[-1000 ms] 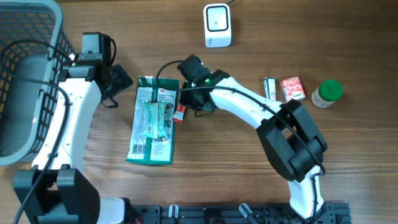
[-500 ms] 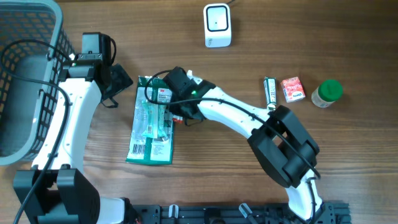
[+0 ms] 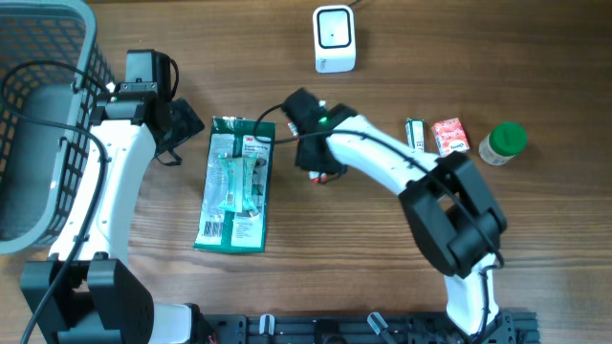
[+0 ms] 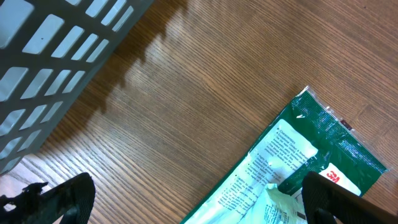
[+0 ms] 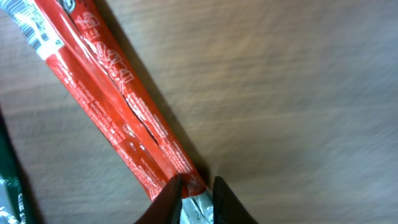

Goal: Scan the item barcode
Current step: 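Lower the right gripper and grasp the red stick packs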

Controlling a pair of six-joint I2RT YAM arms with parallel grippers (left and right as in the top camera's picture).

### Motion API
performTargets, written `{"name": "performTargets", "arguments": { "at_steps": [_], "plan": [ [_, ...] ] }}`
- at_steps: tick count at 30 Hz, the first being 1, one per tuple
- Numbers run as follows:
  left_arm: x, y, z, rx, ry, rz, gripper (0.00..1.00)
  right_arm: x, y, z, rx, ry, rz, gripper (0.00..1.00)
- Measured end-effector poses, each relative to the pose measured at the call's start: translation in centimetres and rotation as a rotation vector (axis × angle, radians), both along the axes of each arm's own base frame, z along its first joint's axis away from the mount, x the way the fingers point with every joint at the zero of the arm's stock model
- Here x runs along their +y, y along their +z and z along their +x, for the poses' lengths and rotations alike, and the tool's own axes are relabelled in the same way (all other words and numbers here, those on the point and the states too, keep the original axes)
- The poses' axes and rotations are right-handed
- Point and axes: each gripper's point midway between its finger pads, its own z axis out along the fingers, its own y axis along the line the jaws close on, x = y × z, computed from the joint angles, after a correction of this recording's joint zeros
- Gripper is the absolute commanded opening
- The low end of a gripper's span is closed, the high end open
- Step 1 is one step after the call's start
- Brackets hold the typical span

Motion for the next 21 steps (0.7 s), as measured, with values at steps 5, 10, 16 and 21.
{"name": "performTargets", "arguments": {
  "at_steps": [5, 10, 16, 21],
  "plan": [
    [0.0, 0.0, 0.0, 0.0, 0.0, 0.0, 1.0, 0.1, 1.5, 0.1, -0.003, 0.185, 0.045, 0.27],
    [0.0, 0.0, 0.0, 0.0, 0.0, 0.0, 1.0, -0.3, 1.5, -2.0, 0.073, 0.387, 0.042, 0.28],
    [0.0, 0.0, 0.0, 0.0, 0.0, 0.0, 1.0, -1.6, 1.5, -1.9, 0.081, 0.556, 0.035, 0.33],
    [0.0, 0.0, 0.0, 0.0, 0.0, 0.0, 1.0, -2.6, 1.5, -1.1, 0.066, 0.602, 0.03, 0.33]
  ]
}}
